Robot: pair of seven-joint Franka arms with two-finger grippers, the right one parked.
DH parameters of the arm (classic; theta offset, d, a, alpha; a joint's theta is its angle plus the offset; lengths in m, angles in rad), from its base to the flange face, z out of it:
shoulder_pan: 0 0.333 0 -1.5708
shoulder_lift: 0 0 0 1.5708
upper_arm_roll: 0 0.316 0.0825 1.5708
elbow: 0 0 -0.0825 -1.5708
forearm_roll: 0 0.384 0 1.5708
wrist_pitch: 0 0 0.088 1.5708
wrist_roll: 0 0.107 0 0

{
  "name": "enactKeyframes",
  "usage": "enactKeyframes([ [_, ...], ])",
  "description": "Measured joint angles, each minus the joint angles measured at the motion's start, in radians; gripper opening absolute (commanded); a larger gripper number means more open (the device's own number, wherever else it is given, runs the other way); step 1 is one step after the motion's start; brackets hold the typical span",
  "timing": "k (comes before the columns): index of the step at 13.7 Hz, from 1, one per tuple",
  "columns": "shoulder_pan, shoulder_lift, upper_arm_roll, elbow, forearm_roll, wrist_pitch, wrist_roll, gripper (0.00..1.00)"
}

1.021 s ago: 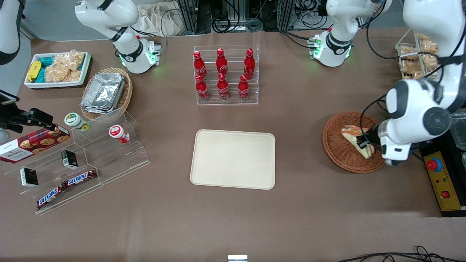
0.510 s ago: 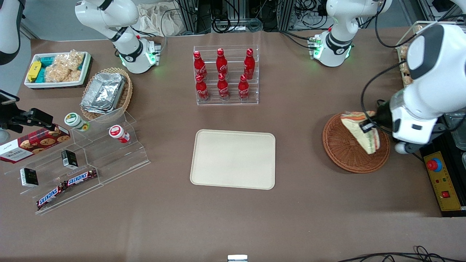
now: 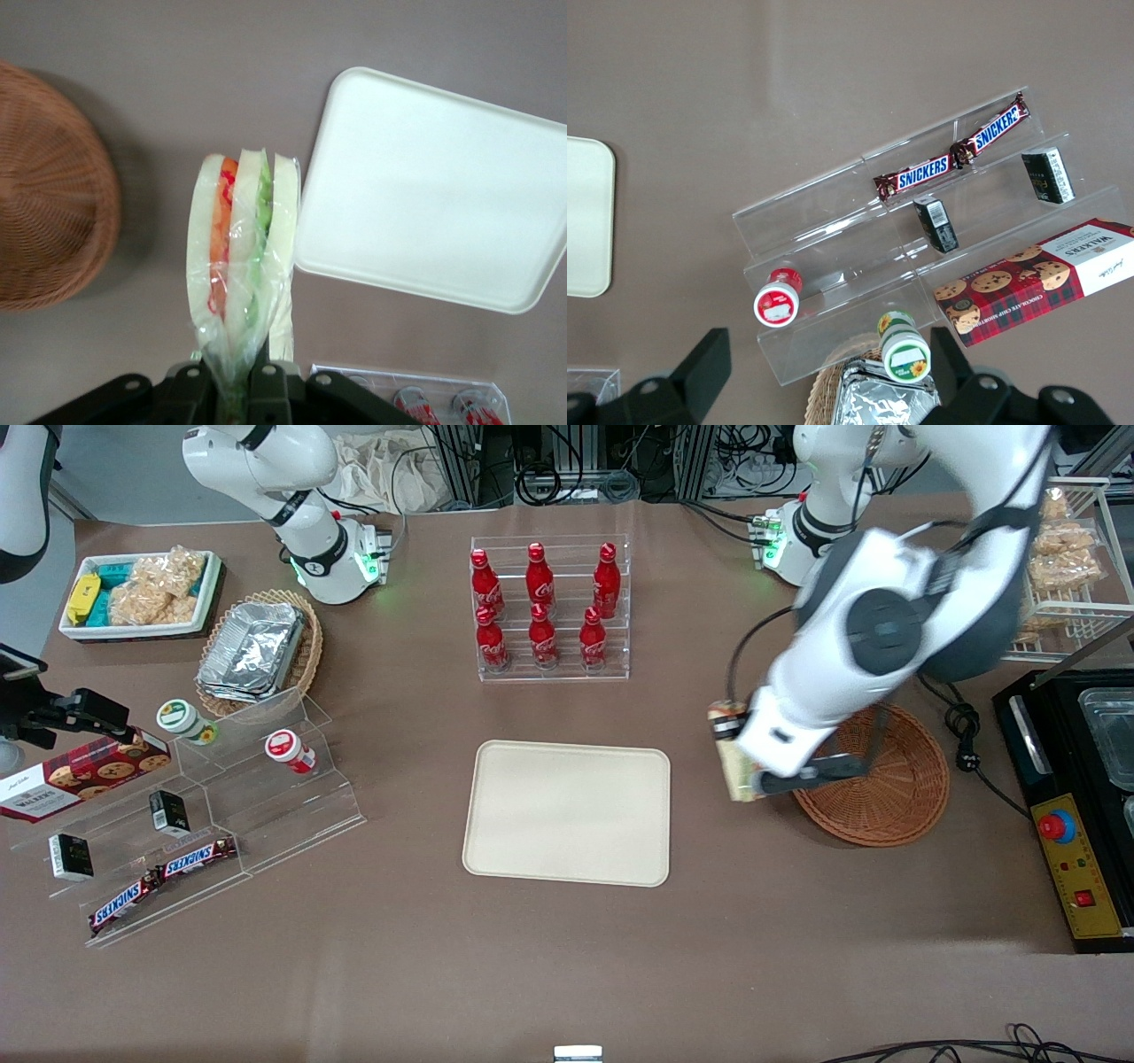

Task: Place sandwich from basket to tray
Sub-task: 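Lift the sandwich out of the basket and carry it toward the cream tray, then lower the sandwich onto the tray and open the left gripper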

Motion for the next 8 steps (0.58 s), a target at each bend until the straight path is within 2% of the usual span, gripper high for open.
enactKeyframes([
  [3, -0.073, 0.107, -0.001, -0.001, 0.068, 0.126, 0.0, 0.06],
  [8, -0.117, 0.261, -0.001, -0.001, 0.154, 0.27, 0.002, 0.06],
])
